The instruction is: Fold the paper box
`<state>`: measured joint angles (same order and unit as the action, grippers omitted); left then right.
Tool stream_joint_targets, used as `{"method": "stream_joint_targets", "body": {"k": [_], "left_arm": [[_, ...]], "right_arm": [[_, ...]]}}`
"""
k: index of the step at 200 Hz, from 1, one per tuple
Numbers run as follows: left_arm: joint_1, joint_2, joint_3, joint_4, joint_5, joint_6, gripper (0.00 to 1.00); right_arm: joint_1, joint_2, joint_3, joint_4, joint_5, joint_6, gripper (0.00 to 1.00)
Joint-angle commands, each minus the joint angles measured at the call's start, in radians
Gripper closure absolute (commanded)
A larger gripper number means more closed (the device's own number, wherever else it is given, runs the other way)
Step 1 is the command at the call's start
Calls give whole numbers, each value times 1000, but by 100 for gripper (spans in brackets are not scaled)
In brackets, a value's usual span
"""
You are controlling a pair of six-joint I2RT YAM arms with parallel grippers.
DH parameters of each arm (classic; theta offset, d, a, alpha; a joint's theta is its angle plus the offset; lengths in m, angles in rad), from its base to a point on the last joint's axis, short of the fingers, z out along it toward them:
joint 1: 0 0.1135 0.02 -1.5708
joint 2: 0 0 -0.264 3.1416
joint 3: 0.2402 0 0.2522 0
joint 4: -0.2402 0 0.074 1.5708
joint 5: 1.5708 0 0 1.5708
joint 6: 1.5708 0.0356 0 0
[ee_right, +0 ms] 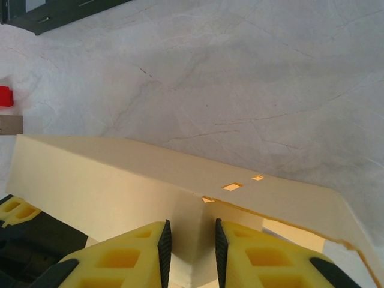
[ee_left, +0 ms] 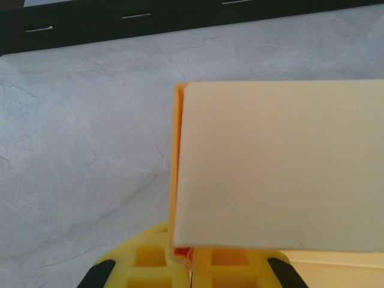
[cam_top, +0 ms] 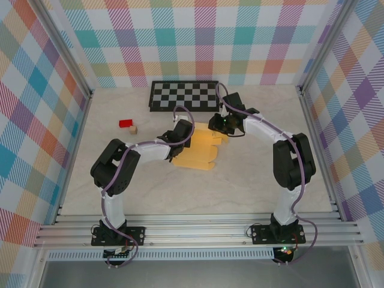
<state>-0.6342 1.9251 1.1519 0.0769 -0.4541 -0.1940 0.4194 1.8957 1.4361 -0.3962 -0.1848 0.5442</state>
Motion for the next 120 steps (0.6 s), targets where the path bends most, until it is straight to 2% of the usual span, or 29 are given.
{"method": "stream_joint_targets", "body": {"k": [1,39,89,120], "left_arm": [[-7,39,18,-84,51,22,100],[-6,43,26,-95,74,32,100],[-5,68,64,-140,53,25,100],[-5,66,57,-133,48,21,100]], "right_arm": [[4,53,-18,13,-61,30,74],[4,37,-42,76,-94,73,74],[-2,10,-35,42,-55,37,74],[-4,-3,-48,55,-65,41,81]]}}
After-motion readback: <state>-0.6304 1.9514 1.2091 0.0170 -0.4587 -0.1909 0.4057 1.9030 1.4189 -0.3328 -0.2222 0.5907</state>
